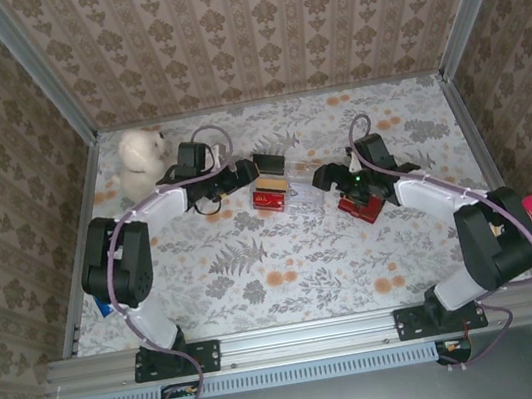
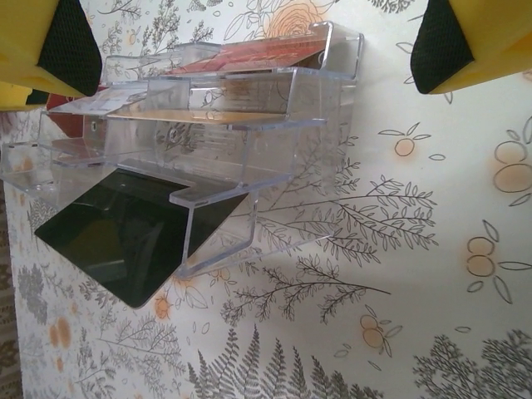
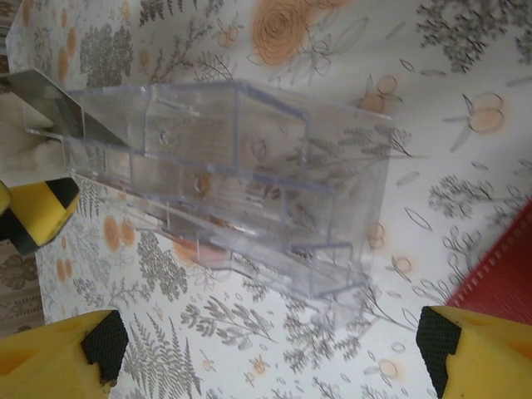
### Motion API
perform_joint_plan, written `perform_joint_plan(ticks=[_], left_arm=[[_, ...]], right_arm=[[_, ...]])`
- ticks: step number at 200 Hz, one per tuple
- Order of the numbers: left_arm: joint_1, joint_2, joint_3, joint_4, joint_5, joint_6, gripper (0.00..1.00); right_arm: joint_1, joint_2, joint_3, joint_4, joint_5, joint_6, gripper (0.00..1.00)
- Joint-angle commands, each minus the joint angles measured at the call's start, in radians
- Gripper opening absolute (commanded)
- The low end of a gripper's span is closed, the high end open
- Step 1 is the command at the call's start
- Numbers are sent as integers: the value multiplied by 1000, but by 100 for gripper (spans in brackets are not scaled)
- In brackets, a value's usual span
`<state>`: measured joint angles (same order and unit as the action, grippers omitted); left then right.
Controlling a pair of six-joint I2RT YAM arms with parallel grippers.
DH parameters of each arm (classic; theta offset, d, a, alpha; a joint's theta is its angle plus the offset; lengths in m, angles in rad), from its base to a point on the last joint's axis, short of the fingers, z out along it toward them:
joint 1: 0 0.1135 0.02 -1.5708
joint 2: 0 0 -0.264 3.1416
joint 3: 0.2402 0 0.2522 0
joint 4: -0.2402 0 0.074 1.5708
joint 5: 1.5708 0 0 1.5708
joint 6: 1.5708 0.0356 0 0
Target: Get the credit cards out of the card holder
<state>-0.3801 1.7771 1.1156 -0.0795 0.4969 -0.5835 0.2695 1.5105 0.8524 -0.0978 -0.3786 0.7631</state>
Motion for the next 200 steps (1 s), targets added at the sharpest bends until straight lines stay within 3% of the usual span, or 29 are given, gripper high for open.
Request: perform_joint_plan(ticks=[1,73,155,200], left_arm=[[0,26,41,14,23,12,100],[-15,88,67,92,99,-14,100],[25,77,52,129,103,-18,100],[70,76,61,115,105,-4,100]], right_arm=[[12,51,60,46,-19,1,92],[39,204,192,95,-60,10,90],[61,338,331,136,-130,21,88],[58,346,364,56,-70,-13,93]])
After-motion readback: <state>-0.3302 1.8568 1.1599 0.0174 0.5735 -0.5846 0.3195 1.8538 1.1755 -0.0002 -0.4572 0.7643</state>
